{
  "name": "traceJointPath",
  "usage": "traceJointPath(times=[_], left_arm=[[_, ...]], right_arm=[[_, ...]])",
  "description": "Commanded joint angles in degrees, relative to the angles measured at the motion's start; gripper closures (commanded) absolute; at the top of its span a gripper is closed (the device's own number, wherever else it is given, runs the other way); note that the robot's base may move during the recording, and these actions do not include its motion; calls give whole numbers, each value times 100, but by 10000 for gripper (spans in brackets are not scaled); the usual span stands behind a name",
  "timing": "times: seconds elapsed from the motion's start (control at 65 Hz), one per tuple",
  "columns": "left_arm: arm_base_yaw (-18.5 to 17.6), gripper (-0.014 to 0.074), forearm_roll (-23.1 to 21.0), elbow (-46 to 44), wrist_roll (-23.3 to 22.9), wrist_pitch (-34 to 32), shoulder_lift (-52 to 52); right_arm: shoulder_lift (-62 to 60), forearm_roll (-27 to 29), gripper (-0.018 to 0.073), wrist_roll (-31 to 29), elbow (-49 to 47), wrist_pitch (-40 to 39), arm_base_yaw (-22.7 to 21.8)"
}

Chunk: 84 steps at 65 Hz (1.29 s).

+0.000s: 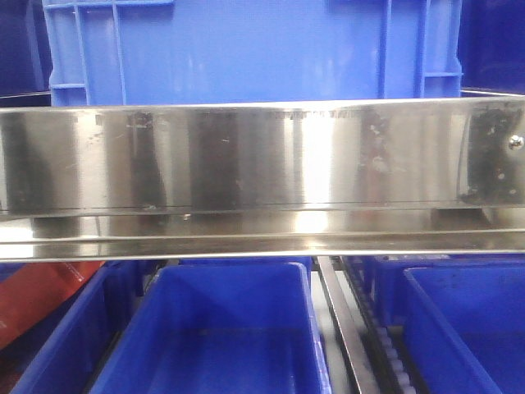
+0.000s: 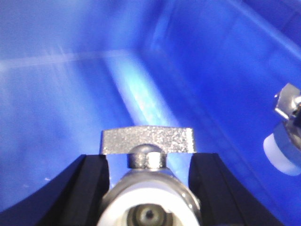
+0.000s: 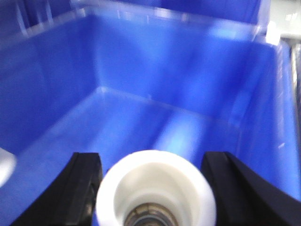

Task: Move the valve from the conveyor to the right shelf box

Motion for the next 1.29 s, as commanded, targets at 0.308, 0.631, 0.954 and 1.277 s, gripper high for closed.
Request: traceJointPath(times=[0.308, 0.631, 0.954, 1.277], left_arm=[[-251, 305, -122, -96, 173, -506, 63], [-261, 204, -122, -108, 215, -527, 63], [-273, 472, -108, -109, 623, -541, -215], [-285, 707, -63, -109, 684, -477, -412]], right_arm=[[108, 37, 288, -42, -115, -504, 14], [72, 37, 155, -42, -137, -515, 14], [-343, 37, 447, -42, -191, -507, 14], [-522, 37, 721, -42, -191, -43, 14]])
